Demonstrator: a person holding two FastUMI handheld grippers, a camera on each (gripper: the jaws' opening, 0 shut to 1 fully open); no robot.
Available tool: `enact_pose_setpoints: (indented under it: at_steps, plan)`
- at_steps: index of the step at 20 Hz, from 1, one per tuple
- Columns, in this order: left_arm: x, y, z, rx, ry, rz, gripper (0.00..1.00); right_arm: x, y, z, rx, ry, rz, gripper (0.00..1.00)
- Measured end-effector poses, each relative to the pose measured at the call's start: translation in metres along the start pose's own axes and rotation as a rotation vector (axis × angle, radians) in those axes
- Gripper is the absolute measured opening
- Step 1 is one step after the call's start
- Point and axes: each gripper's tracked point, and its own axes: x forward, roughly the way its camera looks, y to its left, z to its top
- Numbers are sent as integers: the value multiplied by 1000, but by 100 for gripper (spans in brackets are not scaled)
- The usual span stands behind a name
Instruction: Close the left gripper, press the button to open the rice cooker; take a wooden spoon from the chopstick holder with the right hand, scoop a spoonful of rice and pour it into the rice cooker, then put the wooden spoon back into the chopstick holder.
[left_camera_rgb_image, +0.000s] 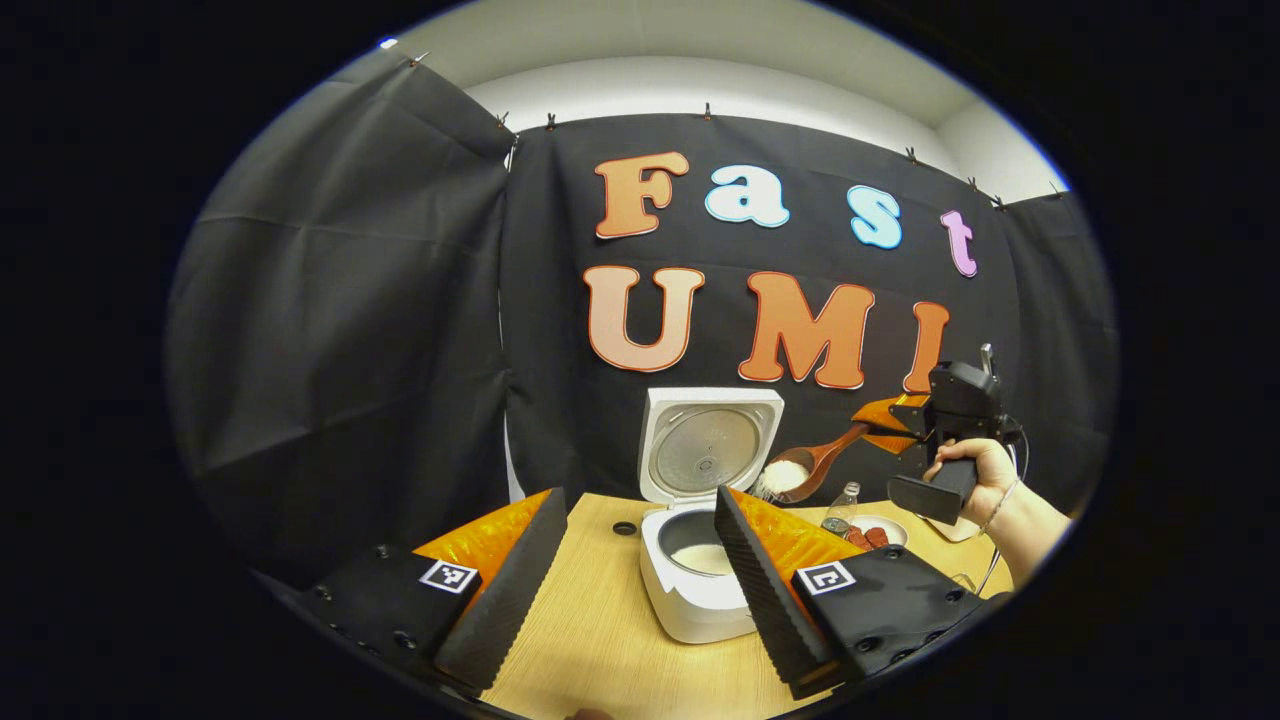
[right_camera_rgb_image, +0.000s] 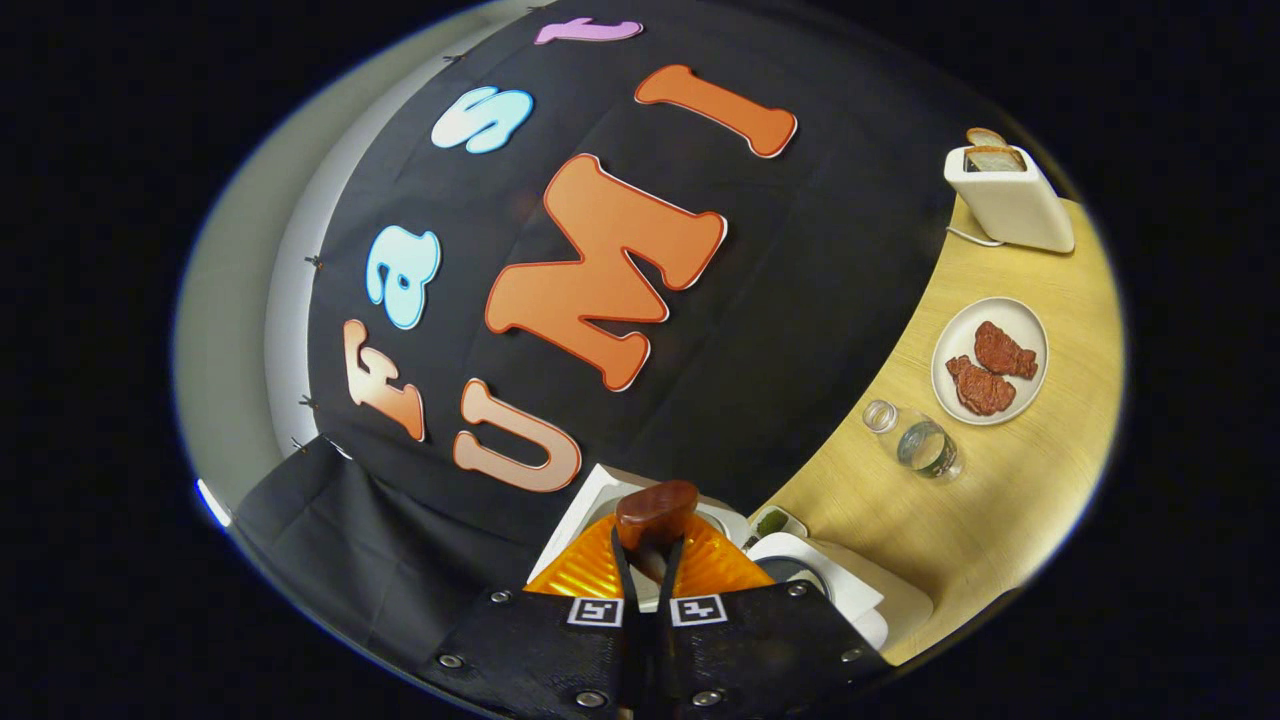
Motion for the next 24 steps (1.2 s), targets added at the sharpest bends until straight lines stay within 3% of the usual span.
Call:
enact_pose_setpoints:
  at_steps: [10, 19, 24]
  plan:
    - [5, 6, 0, 0, 0, 2, 100, 9, 5, -12, -183, -22, -6, 3]
    - [3, 9, -1, 2, 2, 6, 100, 7, 29, -14, -375, -55, 39, 3]
    - [6, 14, -4, -2, 6, 11, 100, 6, 39, -19, -417, -60, 66, 3]
